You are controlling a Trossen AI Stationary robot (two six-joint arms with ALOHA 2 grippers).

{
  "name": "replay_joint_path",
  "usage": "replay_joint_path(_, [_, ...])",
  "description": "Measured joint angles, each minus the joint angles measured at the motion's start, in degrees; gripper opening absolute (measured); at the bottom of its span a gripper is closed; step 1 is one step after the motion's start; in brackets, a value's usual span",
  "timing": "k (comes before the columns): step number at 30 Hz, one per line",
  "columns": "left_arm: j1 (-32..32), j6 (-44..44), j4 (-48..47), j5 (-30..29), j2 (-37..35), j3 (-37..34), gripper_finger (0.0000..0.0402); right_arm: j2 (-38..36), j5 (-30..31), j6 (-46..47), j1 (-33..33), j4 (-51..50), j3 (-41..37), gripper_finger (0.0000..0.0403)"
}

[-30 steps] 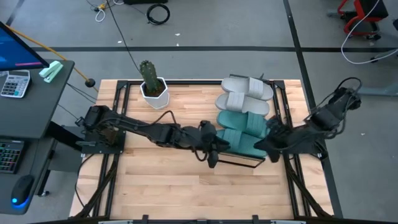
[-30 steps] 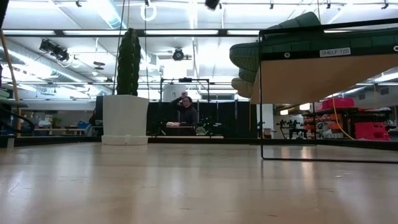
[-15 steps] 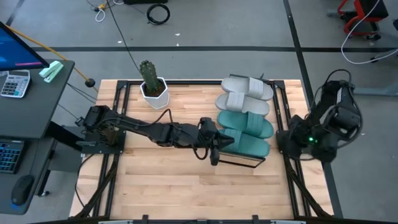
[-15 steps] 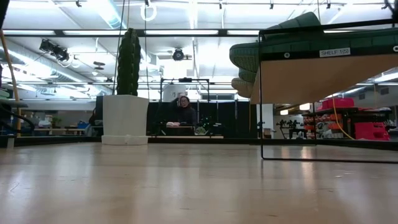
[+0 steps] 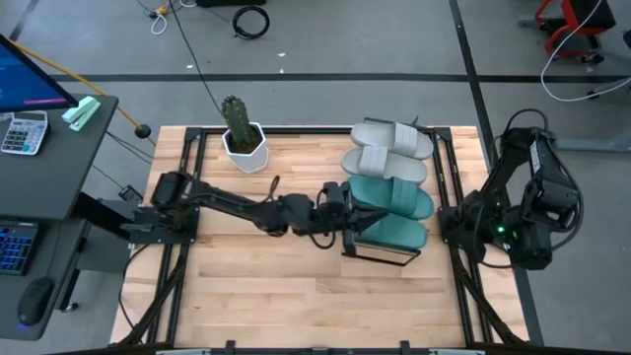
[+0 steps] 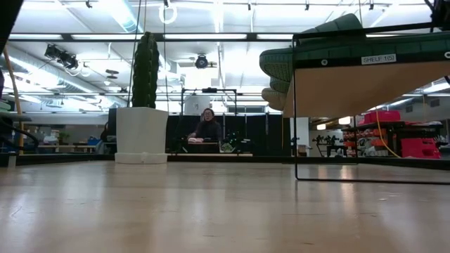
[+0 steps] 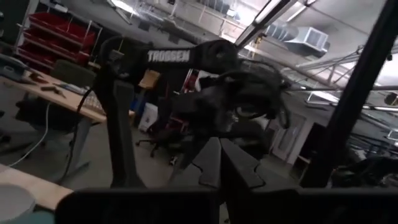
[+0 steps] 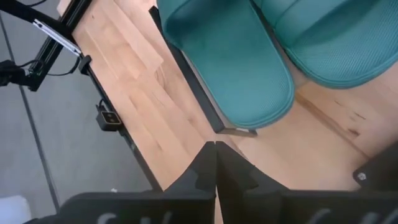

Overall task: Pick and place slides into the shelf
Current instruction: Return to Home Position

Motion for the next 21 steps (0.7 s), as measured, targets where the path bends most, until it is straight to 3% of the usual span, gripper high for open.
replay_joint_path(8, [3.5, 2.9, 3.3, 0.3, 2.1, -2.5, 0.0005, 1.6, -0.1, 4.3, 3.2, 0.0, 0.0, 0.0003])
replay_joint_path(11, [5.4, -0.8, 16.7, 0.0, 1.8, -11.2, 0.0012, 2.4, -0.2, 6.8, 4.8, 0.0, 0.0, 0.0004])
replay_joint_path(15, [6.8, -4.0, 45.2, -3.0, 1.8, -25.9, 0.0005, 3.5, -0.2, 9.5, 6.3, 0.0, 0.0, 0.0005])
replay_joint_path(21, [6.5, -1.1, 46.6, -8.1, -7.7, -40.7, 0.0006, 4.4, 0.3, 11.3, 6.5, -0.1, 0.0, 0.0003])
